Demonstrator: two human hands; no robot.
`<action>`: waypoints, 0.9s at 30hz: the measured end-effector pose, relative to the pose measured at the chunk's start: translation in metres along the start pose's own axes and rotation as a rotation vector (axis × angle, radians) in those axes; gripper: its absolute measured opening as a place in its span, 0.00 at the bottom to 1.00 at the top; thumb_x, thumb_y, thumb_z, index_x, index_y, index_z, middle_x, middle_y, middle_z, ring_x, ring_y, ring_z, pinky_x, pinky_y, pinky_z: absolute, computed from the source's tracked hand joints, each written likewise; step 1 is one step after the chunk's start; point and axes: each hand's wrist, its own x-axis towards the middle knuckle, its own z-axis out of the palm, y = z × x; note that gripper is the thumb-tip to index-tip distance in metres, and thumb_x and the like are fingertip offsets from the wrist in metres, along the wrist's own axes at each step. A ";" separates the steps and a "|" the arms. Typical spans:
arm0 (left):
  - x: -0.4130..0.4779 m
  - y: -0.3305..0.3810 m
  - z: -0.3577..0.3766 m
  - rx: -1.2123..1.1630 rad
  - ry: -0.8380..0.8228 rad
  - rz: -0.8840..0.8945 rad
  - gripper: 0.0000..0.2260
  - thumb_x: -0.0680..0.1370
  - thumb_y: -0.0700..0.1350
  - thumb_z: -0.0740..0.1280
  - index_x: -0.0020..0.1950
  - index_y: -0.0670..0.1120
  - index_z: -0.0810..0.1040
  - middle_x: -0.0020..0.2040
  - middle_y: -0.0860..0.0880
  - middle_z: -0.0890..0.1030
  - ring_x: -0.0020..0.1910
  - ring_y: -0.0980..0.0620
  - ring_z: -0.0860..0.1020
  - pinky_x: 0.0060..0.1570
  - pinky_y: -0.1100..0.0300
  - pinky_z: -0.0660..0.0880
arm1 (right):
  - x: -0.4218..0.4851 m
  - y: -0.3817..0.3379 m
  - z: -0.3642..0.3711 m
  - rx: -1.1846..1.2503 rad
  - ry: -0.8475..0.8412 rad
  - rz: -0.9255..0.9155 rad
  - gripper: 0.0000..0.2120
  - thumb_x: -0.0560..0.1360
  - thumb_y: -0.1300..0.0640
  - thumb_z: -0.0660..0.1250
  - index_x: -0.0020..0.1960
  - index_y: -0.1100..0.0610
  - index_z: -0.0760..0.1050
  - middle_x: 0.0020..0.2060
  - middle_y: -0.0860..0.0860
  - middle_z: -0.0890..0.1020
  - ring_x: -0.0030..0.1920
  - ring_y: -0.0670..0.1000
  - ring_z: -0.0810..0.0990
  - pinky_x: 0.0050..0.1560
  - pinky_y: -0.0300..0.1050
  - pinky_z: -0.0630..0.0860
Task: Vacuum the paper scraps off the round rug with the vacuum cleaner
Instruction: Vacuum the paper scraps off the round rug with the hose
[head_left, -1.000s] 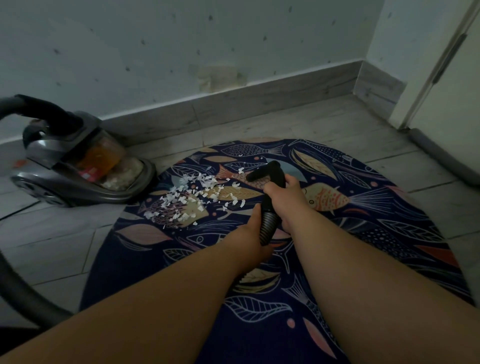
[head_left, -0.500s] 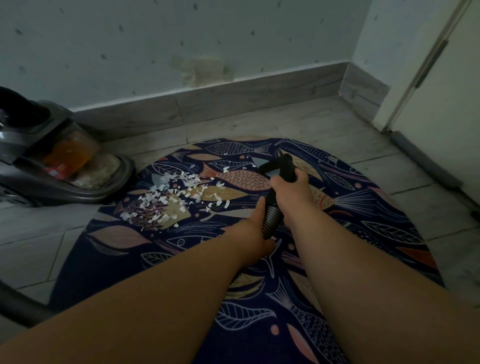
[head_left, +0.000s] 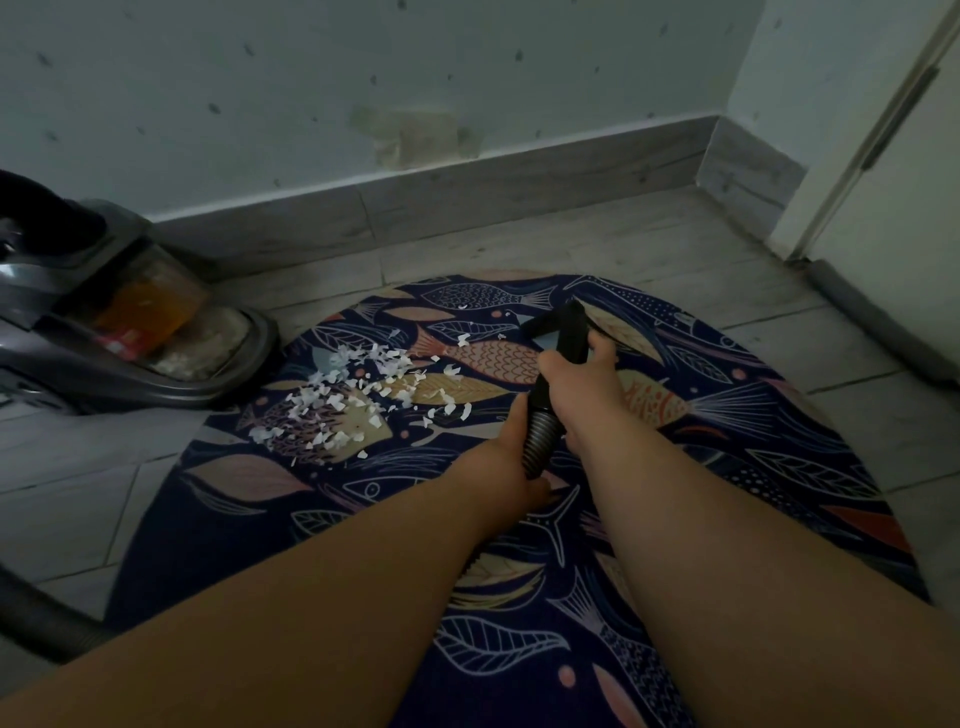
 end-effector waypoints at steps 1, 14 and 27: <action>-0.002 -0.001 0.000 0.004 0.004 -0.005 0.43 0.78 0.50 0.65 0.75 0.55 0.32 0.65 0.42 0.73 0.51 0.49 0.74 0.47 0.61 0.67 | -0.001 0.000 0.002 -0.007 -0.009 0.002 0.33 0.77 0.52 0.67 0.77 0.42 0.56 0.63 0.53 0.74 0.55 0.55 0.77 0.58 0.58 0.79; -0.032 -0.035 -0.026 0.038 0.054 -0.078 0.43 0.77 0.47 0.65 0.76 0.52 0.31 0.64 0.42 0.74 0.54 0.45 0.76 0.44 0.61 0.67 | -0.021 -0.001 0.055 -0.026 -0.157 0.024 0.34 0.76 0.53 0.68 0.78 0.44 0.57 0.65 0.54 0.73 0.56 0.56 0.77 0.59 0.57 0.78; -0.006 -0.019 -0.022 0.027 0.024 -0.006 0.43 0.78 0.47 0.65 0.75 0.54 0.32 0.67 0.41 0.72 0.58 0.45 0.75 0.48 0.61 0.67 | -0.005 -0.005 0.032 -0.003 -0.007 -0.005 0.33 0.77 0.54 0.68 0.77 0.44 0.58 0.58 0.50 0.73 0.54 0.55 0.77 0.58 0.59 0.79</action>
